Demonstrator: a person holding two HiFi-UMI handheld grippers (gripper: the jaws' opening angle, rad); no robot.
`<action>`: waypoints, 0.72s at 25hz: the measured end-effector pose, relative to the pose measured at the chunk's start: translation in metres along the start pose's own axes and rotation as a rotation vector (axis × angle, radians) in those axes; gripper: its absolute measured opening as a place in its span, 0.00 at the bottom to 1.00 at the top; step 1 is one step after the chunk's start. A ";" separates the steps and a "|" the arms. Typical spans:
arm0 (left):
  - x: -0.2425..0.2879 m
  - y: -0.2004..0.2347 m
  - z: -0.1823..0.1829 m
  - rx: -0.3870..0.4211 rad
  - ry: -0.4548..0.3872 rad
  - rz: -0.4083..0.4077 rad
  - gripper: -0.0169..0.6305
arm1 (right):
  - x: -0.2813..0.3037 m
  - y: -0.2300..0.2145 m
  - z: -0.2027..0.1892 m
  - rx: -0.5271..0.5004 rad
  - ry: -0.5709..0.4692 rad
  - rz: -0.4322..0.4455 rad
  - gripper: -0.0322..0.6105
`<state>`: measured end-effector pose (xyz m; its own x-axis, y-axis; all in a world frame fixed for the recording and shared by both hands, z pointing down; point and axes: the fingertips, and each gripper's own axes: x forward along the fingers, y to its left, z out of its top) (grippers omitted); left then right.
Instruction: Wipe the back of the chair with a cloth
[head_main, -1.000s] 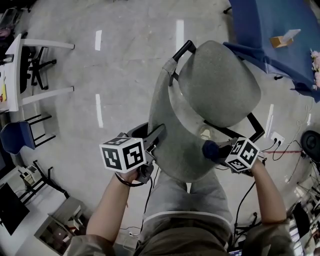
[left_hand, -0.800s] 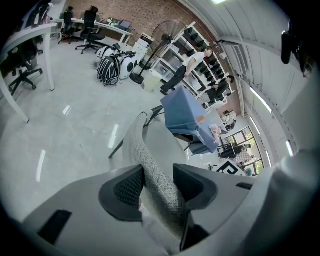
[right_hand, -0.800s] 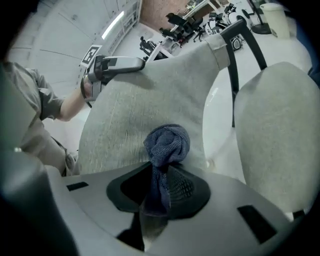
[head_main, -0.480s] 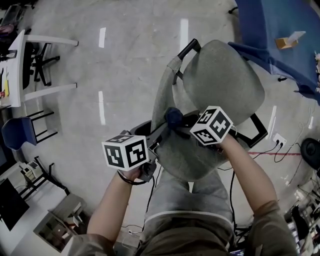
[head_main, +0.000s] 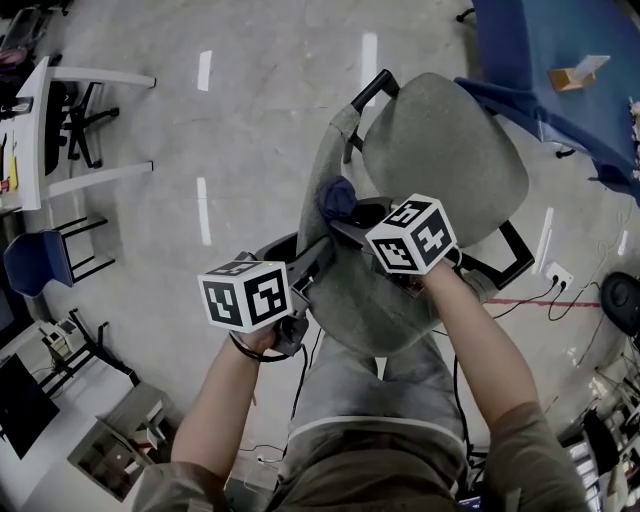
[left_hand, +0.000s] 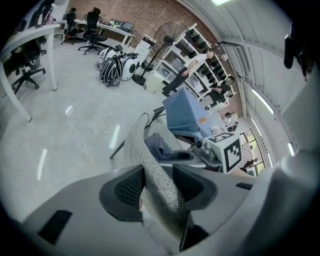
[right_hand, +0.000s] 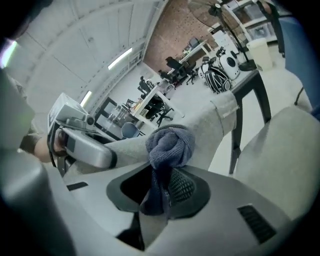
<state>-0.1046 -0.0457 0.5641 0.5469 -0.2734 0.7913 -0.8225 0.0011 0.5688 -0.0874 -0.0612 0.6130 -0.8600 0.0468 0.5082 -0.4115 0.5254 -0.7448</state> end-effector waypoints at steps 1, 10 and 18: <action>0.000 0.000 0.000 0.001 0.000 0.003 0.33 | -0.001 0.007 -0.011 0.025 0.014 0.022 0.21; 0.000 0.000 0.000 0.019 0.003 0.022 0.32 | -0.070 0.057 -0.140 -0.059 0.347 0.138 0.21; 0.001 0.000 -0.001 0.015 0.002 0.011 0.33 | -0.147 0.048 -0.198 -0.047 0.631 0.152 0.21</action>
<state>-0.1036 -0.0451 0.5648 0.5385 -0.2713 0.7977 -0.8305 -0.0109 0.5569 0.0790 0.1254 0.5883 -0.5591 0.6060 0.5658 -0.2738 0.5093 -0.8159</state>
